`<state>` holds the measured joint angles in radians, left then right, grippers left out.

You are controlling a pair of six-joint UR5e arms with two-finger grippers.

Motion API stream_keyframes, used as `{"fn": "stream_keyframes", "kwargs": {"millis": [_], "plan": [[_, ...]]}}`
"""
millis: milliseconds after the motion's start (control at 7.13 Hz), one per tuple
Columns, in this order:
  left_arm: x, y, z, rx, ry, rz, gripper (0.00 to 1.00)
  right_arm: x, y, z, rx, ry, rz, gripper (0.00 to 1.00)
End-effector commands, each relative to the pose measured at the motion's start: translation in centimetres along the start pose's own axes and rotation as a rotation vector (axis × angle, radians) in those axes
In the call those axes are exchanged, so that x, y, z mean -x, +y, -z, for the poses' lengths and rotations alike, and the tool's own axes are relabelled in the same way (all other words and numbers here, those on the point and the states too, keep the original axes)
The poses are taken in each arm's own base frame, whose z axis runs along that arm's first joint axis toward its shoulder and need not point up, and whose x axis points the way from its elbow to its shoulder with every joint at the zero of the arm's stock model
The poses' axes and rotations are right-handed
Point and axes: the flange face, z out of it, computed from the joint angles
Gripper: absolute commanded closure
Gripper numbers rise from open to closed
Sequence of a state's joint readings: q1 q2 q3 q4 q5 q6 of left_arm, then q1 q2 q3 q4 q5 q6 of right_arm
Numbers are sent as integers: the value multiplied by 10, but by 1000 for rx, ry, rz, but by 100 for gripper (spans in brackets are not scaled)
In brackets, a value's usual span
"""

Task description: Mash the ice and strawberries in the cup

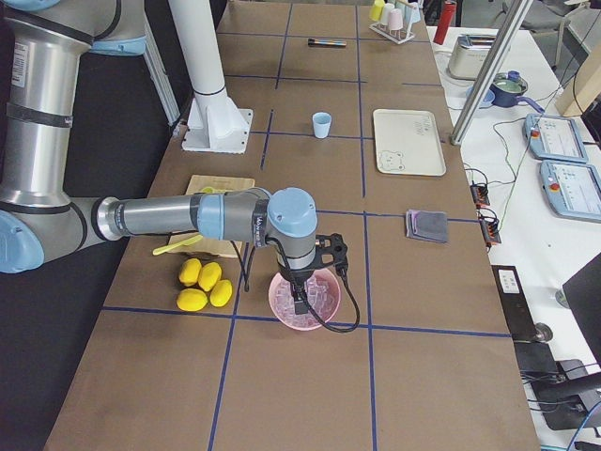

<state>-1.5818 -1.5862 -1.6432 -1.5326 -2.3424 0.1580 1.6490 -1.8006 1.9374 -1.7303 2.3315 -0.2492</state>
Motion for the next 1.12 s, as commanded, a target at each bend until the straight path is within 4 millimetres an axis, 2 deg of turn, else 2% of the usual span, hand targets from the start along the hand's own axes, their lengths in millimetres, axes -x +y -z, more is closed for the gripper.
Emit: {"fn": "stream_keyframes", "kwargs": {"millis": [0,982], "plan": [[0,1,-1,2,0,1,0,0,1,-1,2,1,-2,1],[1,12,-4,4,2,6,0,0,1,-1,1,0,-10,1]]}}
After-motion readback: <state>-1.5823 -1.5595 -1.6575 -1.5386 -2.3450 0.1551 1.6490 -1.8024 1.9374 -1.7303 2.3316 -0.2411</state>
